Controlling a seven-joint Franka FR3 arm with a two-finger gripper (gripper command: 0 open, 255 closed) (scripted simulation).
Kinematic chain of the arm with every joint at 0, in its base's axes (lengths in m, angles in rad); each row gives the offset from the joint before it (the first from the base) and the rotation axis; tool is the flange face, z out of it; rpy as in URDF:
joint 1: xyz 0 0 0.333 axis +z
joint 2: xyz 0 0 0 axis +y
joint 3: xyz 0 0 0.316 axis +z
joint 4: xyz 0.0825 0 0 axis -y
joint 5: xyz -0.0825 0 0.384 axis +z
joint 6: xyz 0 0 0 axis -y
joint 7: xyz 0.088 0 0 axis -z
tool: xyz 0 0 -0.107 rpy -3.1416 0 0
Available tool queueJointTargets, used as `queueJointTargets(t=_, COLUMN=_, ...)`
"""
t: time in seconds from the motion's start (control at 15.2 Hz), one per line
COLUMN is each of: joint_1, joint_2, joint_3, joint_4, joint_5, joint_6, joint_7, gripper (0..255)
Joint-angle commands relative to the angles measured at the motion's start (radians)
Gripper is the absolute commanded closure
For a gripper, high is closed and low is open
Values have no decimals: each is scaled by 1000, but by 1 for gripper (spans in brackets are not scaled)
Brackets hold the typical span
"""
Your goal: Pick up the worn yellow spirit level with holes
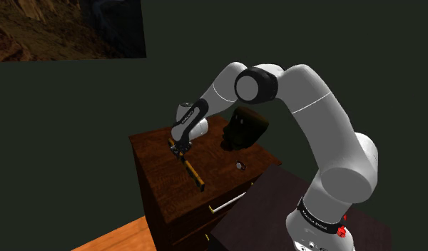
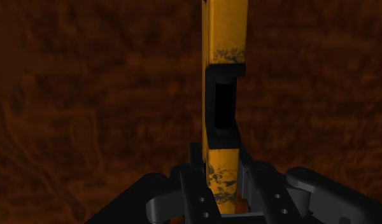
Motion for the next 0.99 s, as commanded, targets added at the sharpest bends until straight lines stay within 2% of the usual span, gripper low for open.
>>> queueJointTargets(t=0.0, joint_1=0, joint_2=0, joint_3=0, joint_4=0, joint_5=0, joint_6=0, joint_7=0, gripper=255)
queueJointTargets(t=0.13, joint_1=0, joint_2=5, joint_3=0, joint_4=10, joint_5=0, joint_6=-4, joint_7=0, gripper=255)
queueJointTargets(t=0.92, joint_1=2, joint_2=-136, joint_3=-4, joint_4=-49, joint_5=-3, joint_6=-86, joint_7=7, gripper=255)
